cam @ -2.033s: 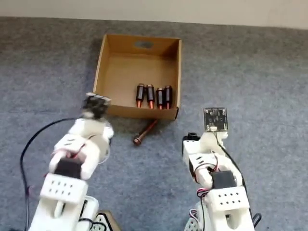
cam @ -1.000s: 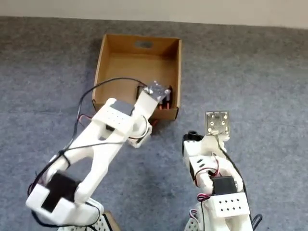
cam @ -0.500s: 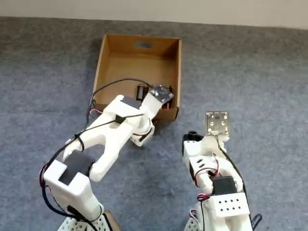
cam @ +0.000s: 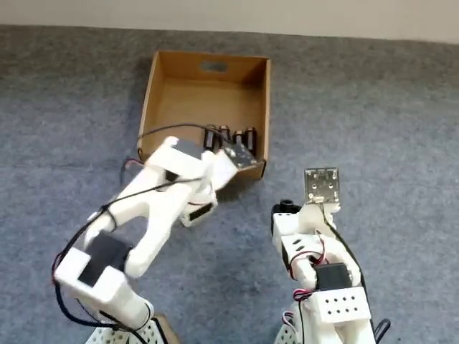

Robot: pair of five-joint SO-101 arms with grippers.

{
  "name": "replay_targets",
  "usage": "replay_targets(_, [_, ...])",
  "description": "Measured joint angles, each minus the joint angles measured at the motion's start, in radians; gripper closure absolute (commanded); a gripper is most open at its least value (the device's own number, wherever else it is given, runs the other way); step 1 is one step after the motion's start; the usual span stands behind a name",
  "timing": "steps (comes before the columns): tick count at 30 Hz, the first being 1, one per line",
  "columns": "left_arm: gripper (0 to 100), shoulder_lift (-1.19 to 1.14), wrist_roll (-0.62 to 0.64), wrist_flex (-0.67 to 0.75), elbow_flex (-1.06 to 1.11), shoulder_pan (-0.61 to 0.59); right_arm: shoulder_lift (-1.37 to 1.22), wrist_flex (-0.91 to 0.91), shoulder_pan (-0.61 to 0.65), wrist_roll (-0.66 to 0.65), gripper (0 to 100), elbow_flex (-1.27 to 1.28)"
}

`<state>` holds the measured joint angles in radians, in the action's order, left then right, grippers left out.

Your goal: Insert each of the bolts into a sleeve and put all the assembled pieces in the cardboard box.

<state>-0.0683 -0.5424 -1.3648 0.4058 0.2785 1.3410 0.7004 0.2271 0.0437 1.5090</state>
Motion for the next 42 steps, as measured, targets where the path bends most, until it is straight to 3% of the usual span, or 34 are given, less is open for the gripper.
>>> replay_targets(8, [99,0.143,-0.333,-0.155,0.000,-0.149,0.000,0.000,0.000,0.000,99.3,0.000])
replay_targets(11, [99,0.143,-0.497,-0.198,0.000,-0.166,0.000,0.000,0.000,0.000,99.3,0.000])
replay_targets(14, [98,0.095,-0.562,-0.203,0.000,-0.166,0.000,0.000,0.000,0.000,99.3,0.000])
replay_targets(19, [84,-0.038,-0.574,-0.167,0.000,-0.163,0.000,0.000,0.000,0.000,99.3,0.000])
replay_targets(26, [87,-0.103,-0.483,-0.086,-0.015,-0.160,0.000,0.000,0.000,0.000,99.3,0.000])
replay_targets(34, [89,-0.107,-0.451,-0.193,-0.112,-0.161,0.000,0.000,0.000,0.000,99.3,0.000])
replay_targets(42, [89,-0.110,-0.434,-0.025,0.029,-0.157,0.000,0.000,0.000,0.000,99.3,0.000])
